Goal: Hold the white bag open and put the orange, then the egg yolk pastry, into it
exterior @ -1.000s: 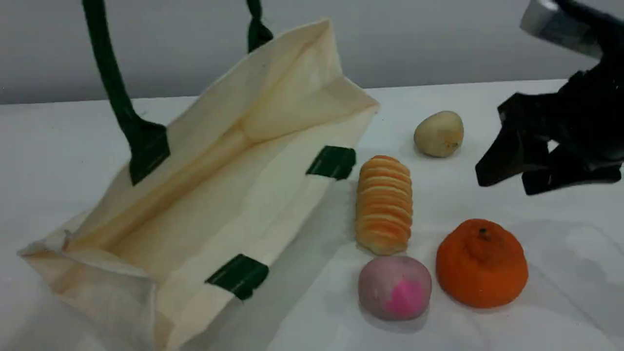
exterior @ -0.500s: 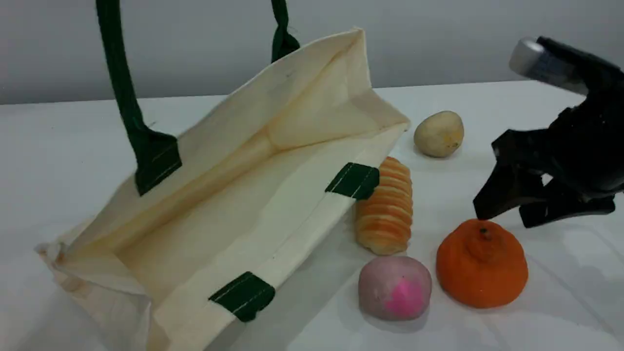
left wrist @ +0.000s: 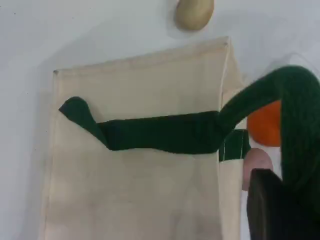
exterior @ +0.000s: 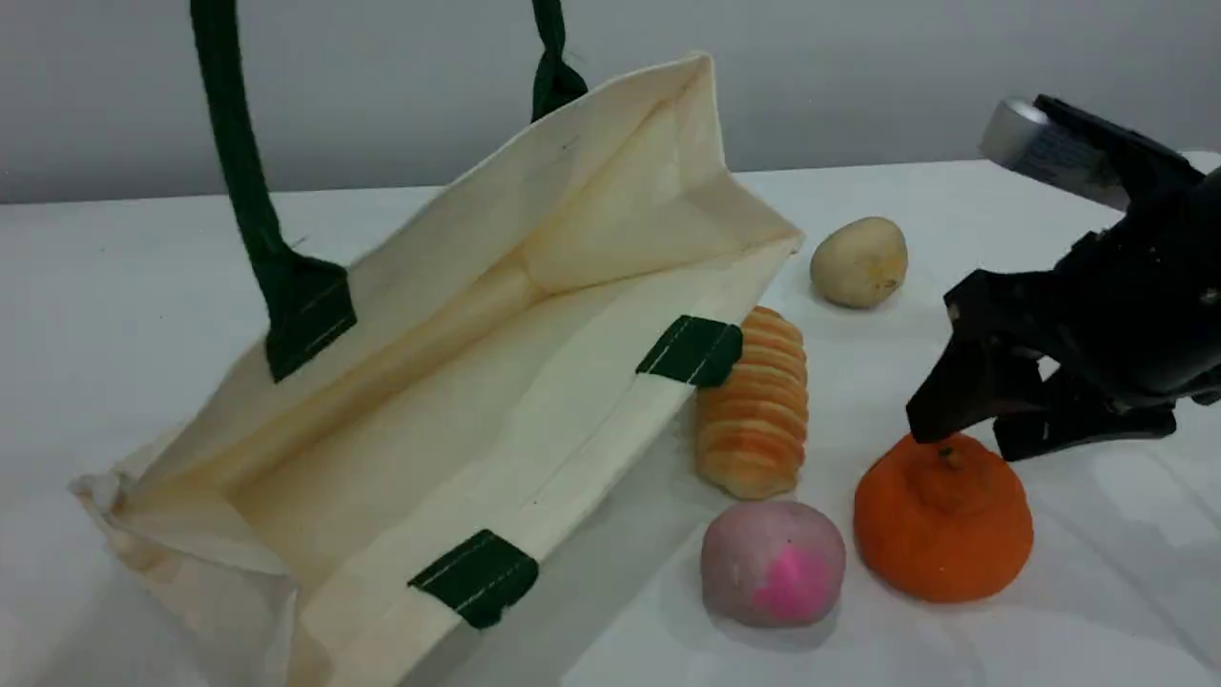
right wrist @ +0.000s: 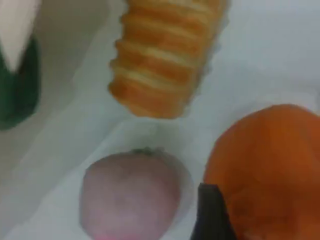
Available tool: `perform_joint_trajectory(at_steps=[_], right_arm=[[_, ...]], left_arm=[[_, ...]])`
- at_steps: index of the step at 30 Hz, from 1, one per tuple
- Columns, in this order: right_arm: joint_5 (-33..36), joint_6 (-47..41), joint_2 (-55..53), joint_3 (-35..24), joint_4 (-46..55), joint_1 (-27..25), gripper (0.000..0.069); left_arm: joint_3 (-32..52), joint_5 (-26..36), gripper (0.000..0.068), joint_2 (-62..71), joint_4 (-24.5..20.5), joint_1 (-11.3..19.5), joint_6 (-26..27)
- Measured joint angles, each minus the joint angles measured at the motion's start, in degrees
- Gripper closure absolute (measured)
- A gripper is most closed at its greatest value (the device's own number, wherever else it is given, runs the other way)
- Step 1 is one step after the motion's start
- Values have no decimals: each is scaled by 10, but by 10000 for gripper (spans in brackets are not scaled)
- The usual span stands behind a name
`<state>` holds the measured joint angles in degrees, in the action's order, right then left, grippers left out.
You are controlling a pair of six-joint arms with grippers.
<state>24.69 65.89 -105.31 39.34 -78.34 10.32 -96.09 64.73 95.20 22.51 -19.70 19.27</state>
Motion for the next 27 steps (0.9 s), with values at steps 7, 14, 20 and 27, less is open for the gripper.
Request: perform_joint_trajectory(at_steps=[7,14,20,27], right_arm=[[-8,21,-53,8,-24,0,261],[22,77,-78,12,-70,0,319],[25,77,-78,12,-72,0,622],[54,63,-42,11,-47,0,657]], left_arm=[[0,0,614,0,0,0,0],[0,0,614,0,0,0,0],[0,0,614,0,0,0,0],[0,-2,614,0,0,0,0]])
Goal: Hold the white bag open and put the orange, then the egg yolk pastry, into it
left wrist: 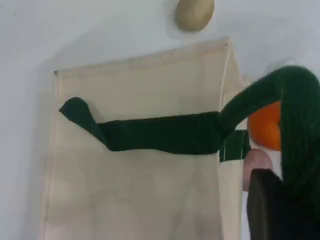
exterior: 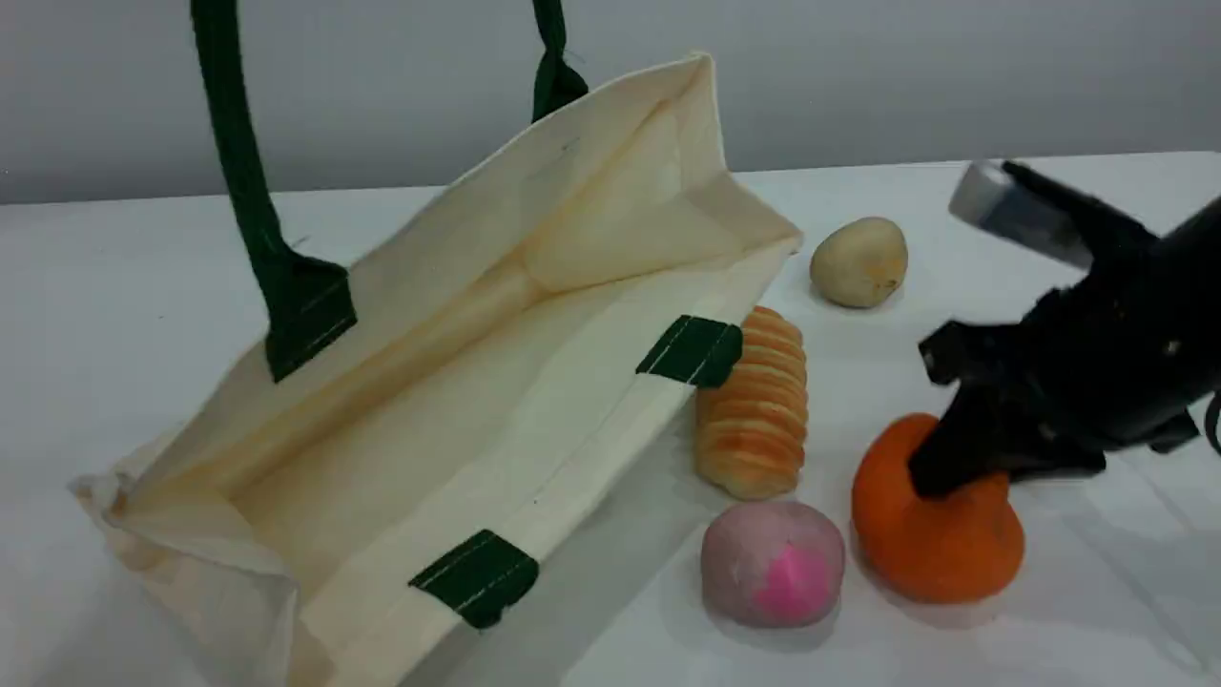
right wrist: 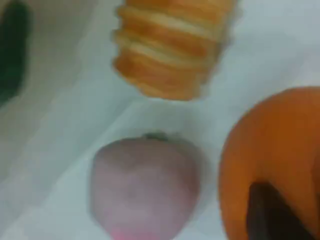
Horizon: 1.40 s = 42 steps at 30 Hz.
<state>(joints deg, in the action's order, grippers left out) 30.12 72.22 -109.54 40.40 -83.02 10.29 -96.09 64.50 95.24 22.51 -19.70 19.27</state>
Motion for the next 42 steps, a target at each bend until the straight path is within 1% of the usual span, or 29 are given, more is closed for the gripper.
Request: perform_joint_trajectory(at_steps=[4,8,10,14,21,25,32,42], right_arm=[[32,-2,61,0,9,0,657],[66,-8,130,0,-3,0,657],[96,-13,161,0,-15,1,657],[128,0,207,0,-59,34,657],[72,62,210,0,-160,133,657],[49,95,209,8,-170,177,657],[20,90,201,42,-170,207,659],[5,70,120,90,-170,207,659]], left_arm=[[0,0,614,0,-1,0,0],[0,0,614,0,-1,0,1],[0,-3,614,0,-1,0,4],[0,-3,614,0,3,-1,9],[-22,9,614,-6,4,-1,9],[-23,13,614,-6,8,-5,9],[-23,12,614,-6,16,-6,9],[-23,12,614,-6,16,-6,9]])
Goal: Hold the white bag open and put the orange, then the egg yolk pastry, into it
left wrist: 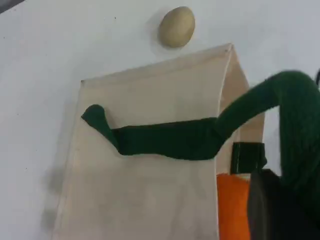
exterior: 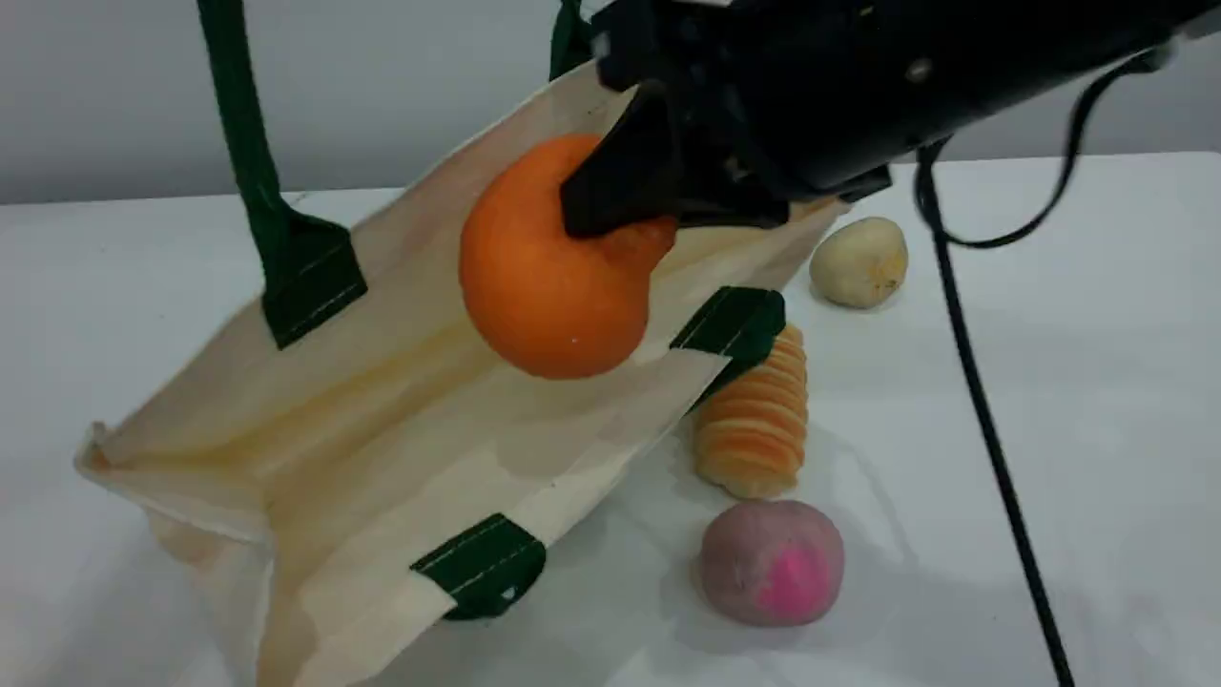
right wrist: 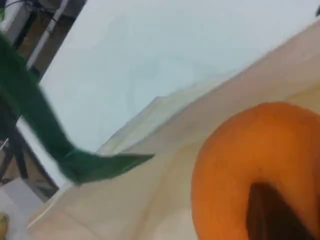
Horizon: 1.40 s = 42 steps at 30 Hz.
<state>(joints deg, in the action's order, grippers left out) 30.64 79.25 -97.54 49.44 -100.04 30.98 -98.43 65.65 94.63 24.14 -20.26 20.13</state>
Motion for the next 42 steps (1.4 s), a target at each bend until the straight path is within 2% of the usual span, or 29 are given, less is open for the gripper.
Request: perform_joint_trajectory(at_steps=[5,10,17,22,28,31,35,38,42], right_arm=[[-32,-28,-35,21,1,-1,659],[-35,-41,-65,42,1,-1,659],[-54,-58,-116,93,0,39,659],[-117,-81,-148,130,0,76,659],[-187,-109,-173,170,-1,97,659],[-187,-117,-174,190,-1,97,659],[-122,-98,-174,211,2,97,659],[-99,-98,-174,213,4,100,659],[-134,-99,-181,213,2,102,659]], left_arm=[[0,-1,614,0,0,0,0],[0,-6,614,0,1,0,0],[0,-13,614,0,9,0,0],[0,-14,614,0,14,0,0],[0,-16,614,0,16,0,0],[0,-16,614,0,16,0,0],[0,-16,614,0,18,0,0],[0,-15,614,0,23,0,0],[0,-10,614,0,47,0,13]])
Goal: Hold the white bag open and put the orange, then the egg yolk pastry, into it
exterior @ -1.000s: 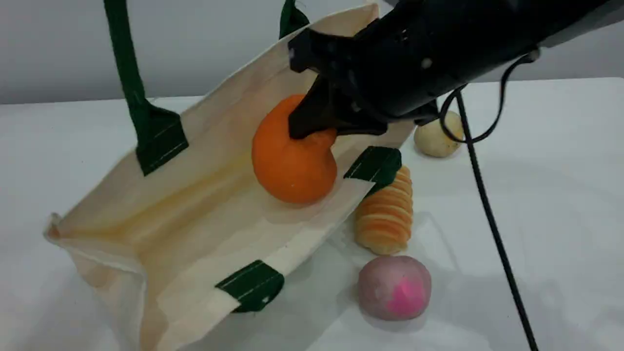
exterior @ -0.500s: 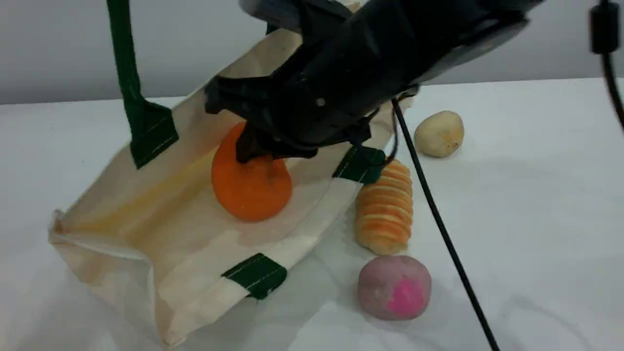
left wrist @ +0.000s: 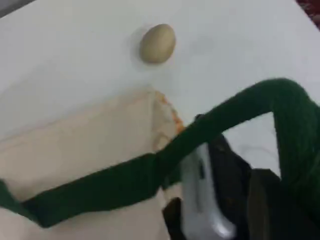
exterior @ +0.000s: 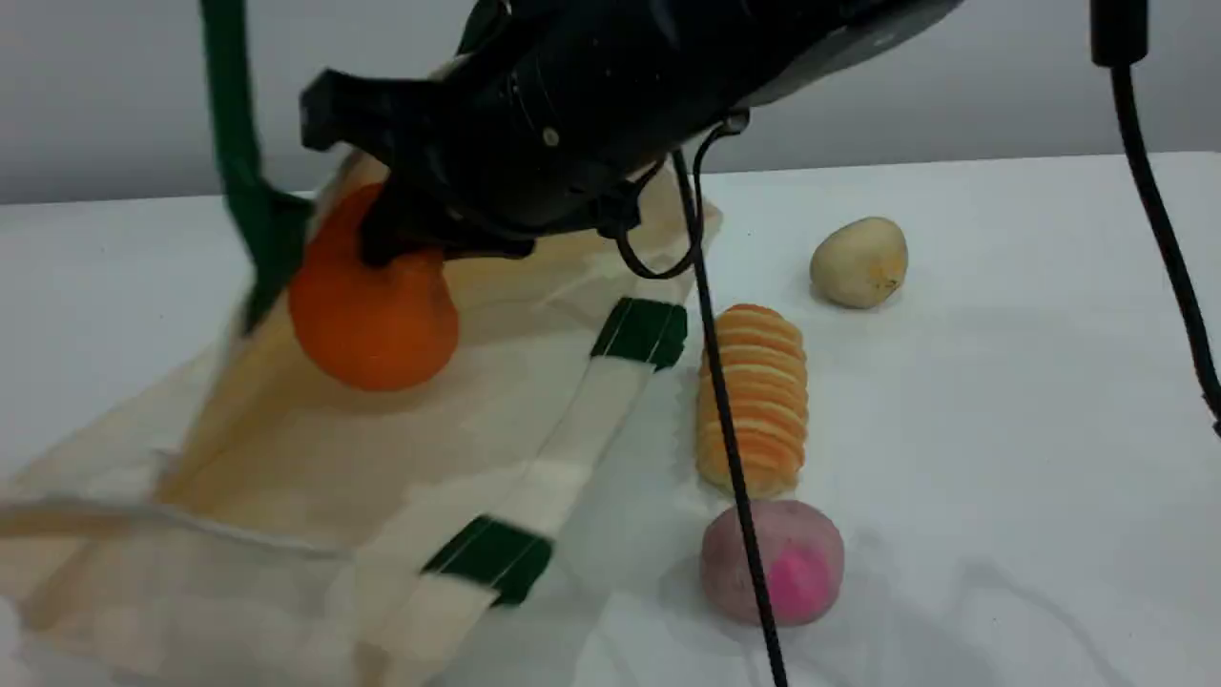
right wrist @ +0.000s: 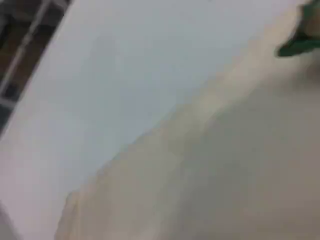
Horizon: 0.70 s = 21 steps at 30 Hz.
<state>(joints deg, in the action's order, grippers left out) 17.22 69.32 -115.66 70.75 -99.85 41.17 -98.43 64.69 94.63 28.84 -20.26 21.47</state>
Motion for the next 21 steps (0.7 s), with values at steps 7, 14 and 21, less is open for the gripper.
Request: perform_joint_trajectory(at_steps=[7,14,21], right_arm=[[-12,4,-5,0,-2,-1,659],[24,16,-5,0,1,0,659],[34,51,-5,0,0,0,623]], left_arm=[[0,0,614,0,12,0,17],[0,2,614,0,11,0,18],[0,1,614,0,11,0,21]])
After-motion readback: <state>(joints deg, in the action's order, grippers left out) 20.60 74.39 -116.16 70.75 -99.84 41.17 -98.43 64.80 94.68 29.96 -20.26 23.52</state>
